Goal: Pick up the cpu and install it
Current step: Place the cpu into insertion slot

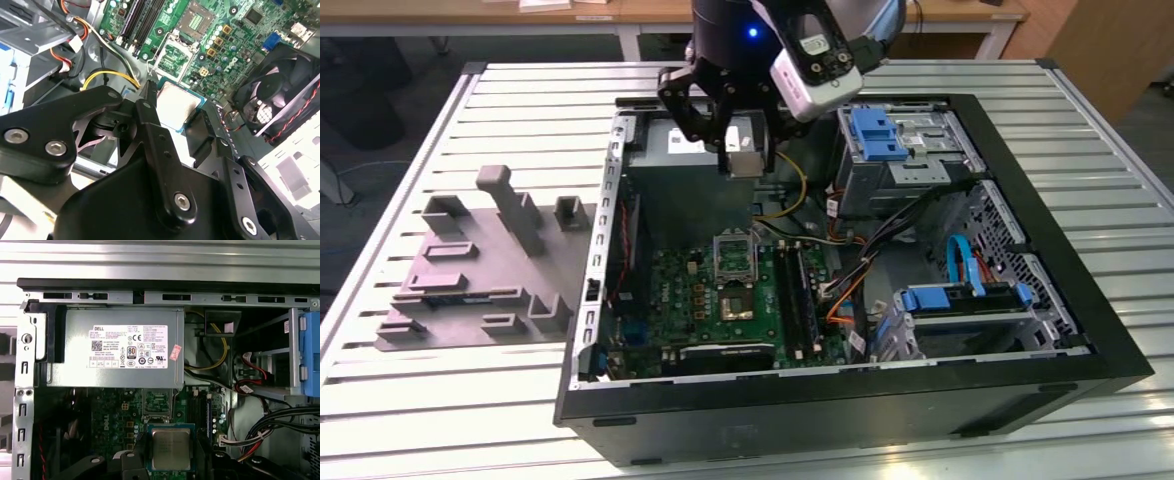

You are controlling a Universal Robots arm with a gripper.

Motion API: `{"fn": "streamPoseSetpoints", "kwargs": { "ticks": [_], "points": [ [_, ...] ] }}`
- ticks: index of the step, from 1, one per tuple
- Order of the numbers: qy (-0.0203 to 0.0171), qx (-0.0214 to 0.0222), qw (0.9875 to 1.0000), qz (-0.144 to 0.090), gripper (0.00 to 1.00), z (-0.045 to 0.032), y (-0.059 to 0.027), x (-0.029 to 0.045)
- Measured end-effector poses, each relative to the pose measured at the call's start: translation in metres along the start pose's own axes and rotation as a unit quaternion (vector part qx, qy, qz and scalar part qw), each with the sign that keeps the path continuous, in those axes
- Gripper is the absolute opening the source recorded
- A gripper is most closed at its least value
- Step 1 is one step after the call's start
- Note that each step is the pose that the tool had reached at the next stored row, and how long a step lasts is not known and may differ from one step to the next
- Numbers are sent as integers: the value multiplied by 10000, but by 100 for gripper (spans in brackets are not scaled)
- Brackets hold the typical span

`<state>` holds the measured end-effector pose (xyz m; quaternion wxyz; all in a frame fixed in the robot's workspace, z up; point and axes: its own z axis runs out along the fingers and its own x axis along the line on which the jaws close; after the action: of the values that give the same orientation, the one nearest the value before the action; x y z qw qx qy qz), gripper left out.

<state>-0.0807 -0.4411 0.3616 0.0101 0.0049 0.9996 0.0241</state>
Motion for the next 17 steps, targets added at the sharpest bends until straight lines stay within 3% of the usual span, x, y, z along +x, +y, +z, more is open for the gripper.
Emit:
{"fn": "streamPoseSetpoints", "kwargs": {
  "ticks": [17],
  "points": [
    [0,0,10000,0,47,0,-13,0]
  ]
}}
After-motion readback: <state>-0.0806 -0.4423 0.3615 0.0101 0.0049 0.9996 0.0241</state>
